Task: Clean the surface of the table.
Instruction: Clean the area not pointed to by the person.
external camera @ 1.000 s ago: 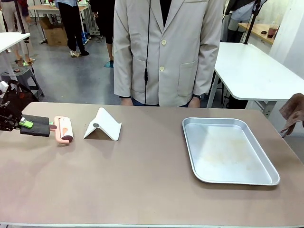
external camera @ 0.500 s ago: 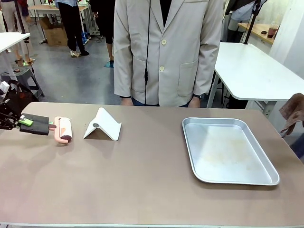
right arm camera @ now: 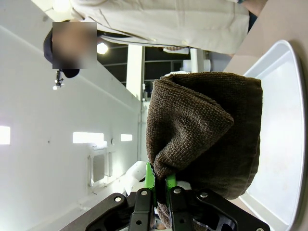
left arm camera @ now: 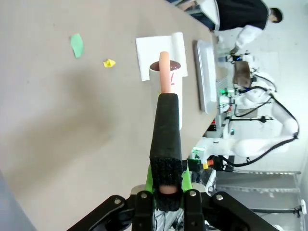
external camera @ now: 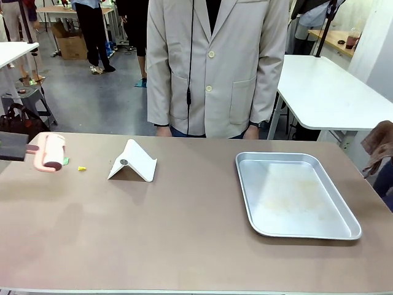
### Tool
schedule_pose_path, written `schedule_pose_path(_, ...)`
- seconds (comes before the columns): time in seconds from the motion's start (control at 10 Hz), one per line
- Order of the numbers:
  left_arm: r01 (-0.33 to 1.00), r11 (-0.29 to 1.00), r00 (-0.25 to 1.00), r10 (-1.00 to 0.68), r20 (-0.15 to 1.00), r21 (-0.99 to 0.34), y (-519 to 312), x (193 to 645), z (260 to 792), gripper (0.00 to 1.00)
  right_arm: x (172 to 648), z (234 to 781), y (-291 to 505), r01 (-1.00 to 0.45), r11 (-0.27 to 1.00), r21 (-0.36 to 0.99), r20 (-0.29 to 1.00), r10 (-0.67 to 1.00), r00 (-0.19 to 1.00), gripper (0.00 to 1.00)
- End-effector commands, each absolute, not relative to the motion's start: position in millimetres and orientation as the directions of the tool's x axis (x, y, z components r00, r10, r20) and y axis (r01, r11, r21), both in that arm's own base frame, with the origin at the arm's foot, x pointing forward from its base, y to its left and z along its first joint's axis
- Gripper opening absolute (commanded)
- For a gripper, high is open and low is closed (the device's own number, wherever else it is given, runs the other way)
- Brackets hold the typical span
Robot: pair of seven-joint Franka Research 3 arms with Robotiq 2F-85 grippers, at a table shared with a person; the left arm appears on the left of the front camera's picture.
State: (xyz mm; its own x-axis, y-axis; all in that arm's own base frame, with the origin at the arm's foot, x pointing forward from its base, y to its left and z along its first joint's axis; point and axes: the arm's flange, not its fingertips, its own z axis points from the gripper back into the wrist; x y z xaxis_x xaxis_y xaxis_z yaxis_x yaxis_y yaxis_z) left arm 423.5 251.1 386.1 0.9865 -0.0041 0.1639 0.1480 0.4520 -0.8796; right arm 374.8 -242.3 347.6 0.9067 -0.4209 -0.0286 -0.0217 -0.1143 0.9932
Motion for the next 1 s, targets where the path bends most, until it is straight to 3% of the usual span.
schedule_pose_path(0.0,0.163,0.405,0.985,-0.012,0.173,-0.900,279,420,390,0.22,374,351,-243,-0.028,-0.111,0.993,-0.022,-0.423,0.906,0.10)
schedule_pose_path(0.5,0.093,0.249,0.989,0.085,0.117,-0.964,390,375,383,0.22,374,351,-243,-0.028,-0.111,0.993,-0.022,-0.423,0.906,0.10)
schedule_pose_path(0.9,0.081,0.242,0.972,0.196,0.130,-0.967,429,353,369,0.22,374,351,-243,-0.028,-0.111,0.993,-0.022,-0.423,0.906,0.10)
